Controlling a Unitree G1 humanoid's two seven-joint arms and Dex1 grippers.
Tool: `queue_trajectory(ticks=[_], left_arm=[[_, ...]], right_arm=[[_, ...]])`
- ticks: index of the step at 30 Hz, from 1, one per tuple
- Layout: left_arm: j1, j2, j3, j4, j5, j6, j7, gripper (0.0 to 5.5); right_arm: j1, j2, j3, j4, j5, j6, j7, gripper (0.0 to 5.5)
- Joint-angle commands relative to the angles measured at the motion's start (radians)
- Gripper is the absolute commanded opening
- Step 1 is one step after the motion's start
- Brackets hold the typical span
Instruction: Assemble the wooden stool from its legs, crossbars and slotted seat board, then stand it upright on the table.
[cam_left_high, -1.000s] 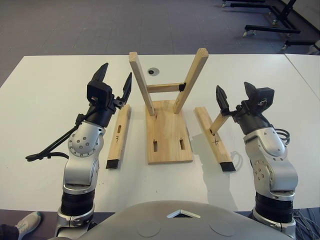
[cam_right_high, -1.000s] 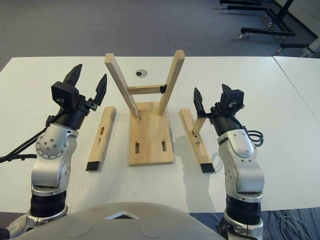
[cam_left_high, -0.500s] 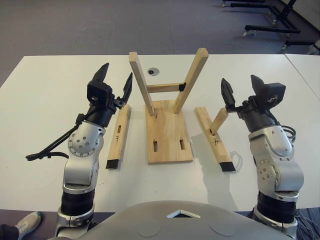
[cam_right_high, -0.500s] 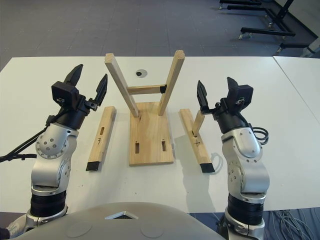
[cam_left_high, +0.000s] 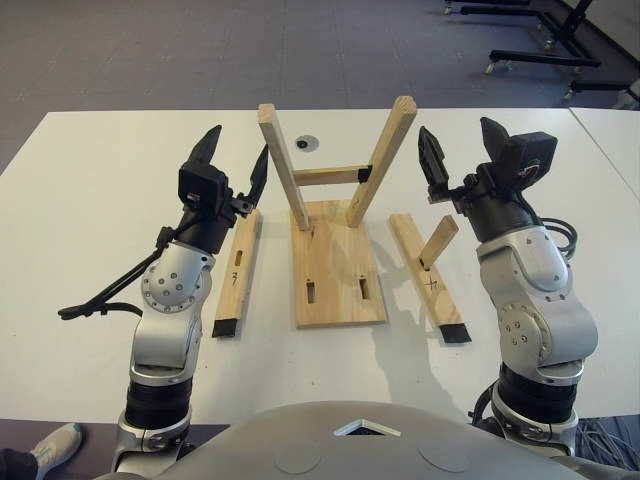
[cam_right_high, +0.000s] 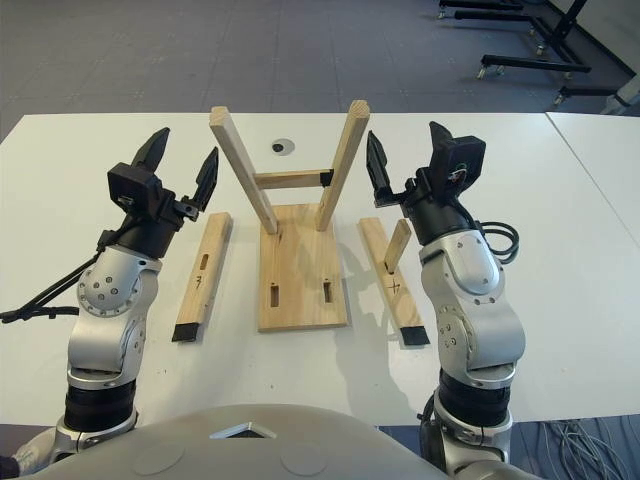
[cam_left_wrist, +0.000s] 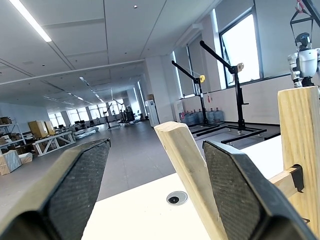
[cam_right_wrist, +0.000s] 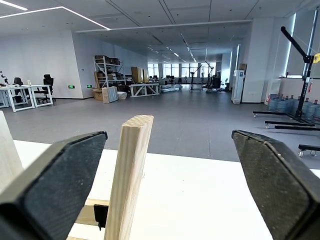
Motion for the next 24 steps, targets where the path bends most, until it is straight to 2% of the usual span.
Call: queue_trajectory(ticks=[1,6,8,11,14,24], left_arm=[[-0.007,0.0,-0.001,0.004,0.013,-0.005,0.005,3.38],[0.006,0.0,0.001,-0.004,0.011,-0.005,0.006,3.38],[0.007,0.003,0.0,-0.007,0.006,-0.002,0.002,3.38],[0.0,0.01,0.0,-0.005,-0.004,0.005,-0.012,3.38],[-0.014,0.016,0.001,0.008,-0.013,0.008,-0.024,3.38],[0.003,0.002,0.0,0.004,-0.008,0.002,-0.009,3.38]], right_arm=[[-0.065,0.005,0.011,-0.043,0.015,0.051,-0.015,4.6],[-0.11,-0.008,-0.003,-0.077,0.027,0.088,-0.018,4.6],[-0.061,-0.011,-0.002,-0.054,0.008,0.068,-0.006,4.6],[0.08,-0.002,0.01,0.049,-0.039,0.006,0.013,4.6],[0.198,-0.026,0.091,0.283,-0.076,0.086,0.055,4.6],[0.076,0.011,-0.052,0.168,0.035,0.016,0.036,4.6]])
